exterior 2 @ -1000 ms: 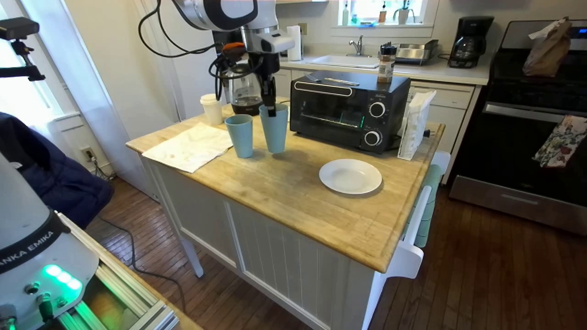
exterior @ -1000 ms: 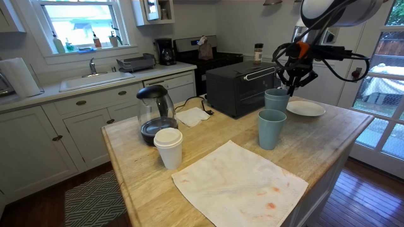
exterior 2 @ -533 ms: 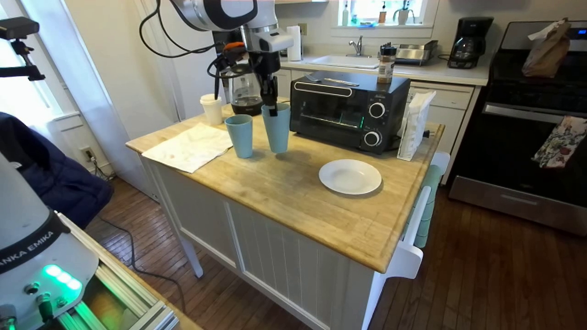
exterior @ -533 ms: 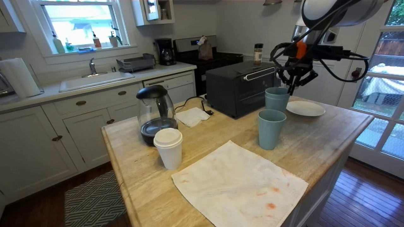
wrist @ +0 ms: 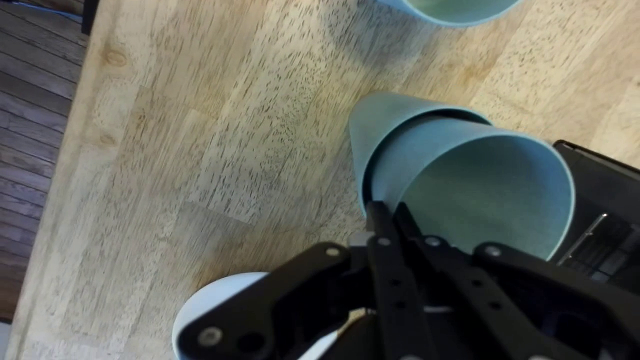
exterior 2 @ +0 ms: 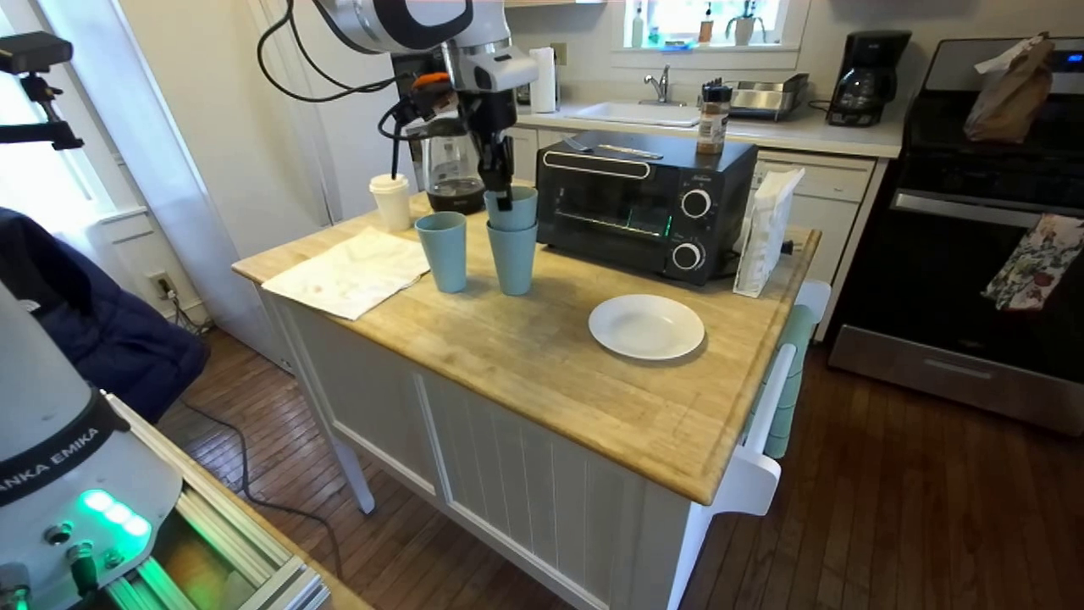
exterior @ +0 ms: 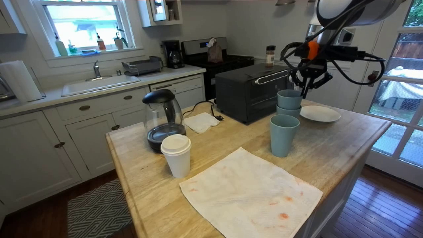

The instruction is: Pick up all the individual stacked blue cups from the stack of cups and put them on the kitchen counter one by one

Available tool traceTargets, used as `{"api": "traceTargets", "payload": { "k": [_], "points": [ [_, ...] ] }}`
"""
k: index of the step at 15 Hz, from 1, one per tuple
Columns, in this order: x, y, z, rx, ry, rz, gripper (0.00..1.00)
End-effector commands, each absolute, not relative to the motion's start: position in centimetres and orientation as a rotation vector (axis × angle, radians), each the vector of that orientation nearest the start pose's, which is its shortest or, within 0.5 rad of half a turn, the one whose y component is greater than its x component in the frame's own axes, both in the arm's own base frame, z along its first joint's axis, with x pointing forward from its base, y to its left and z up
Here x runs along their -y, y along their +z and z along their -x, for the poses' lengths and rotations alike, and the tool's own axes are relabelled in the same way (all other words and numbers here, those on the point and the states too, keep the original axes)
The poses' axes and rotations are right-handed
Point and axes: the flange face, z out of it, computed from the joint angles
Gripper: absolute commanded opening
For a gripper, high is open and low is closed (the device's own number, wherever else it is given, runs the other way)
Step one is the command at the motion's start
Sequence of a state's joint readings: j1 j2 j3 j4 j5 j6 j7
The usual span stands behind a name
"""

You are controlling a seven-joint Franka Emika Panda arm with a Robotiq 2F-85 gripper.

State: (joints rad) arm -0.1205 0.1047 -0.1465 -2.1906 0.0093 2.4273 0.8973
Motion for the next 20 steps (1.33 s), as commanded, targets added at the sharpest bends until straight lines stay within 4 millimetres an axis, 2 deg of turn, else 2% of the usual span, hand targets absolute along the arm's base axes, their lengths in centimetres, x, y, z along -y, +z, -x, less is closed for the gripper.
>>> {"api": "traceTargets", "payload": {
  "k": [1,6,12,17,20],
  "points": [
    [14.5,36.3,-53.8,-1.751,-0.241,2.569,0.01],
    [14.4,38.3,-53.4,-1.761,-0.291,2.531,0.01],
    [14.3,43.1,-52.1,-1.743,-0.392,2.477,0.01],
    [14.4,46.8,-50.0,-1.806,-0.43,2.415,0.01],
    [14.7,48.0,-48.1,-1.867,-0.405,2.413,0.01]
  ]
}}
